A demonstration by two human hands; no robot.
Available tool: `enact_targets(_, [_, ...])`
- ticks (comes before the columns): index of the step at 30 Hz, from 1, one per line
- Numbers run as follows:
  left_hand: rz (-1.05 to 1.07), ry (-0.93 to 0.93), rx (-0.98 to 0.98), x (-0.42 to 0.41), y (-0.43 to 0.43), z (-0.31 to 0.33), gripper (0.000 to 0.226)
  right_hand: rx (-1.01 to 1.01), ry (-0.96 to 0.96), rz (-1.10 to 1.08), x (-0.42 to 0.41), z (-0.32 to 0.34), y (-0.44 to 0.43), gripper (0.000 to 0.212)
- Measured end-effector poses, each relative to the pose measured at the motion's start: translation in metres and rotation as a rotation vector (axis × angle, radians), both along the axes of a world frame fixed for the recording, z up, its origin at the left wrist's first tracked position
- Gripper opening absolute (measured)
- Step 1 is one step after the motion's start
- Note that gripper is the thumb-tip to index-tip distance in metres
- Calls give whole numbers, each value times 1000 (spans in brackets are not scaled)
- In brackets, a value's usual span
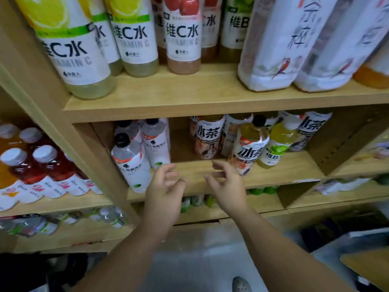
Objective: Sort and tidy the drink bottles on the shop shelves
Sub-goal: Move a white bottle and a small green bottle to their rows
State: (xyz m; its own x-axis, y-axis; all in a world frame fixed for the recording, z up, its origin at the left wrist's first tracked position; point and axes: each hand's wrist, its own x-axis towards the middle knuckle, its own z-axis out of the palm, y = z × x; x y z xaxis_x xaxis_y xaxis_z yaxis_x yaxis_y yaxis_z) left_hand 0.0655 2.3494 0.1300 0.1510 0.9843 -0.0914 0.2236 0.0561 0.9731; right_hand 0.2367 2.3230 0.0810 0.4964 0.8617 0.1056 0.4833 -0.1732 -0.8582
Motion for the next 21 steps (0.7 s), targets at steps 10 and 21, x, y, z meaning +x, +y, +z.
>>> enact_targets(10, [-260,-17,-37,194,-31,-3,28,208,-14,-233,198,29,-37,14])
enact_targets(21, [-292,190,-27,287,-26,-28,73,23,-40,245,263,60,-10,63])
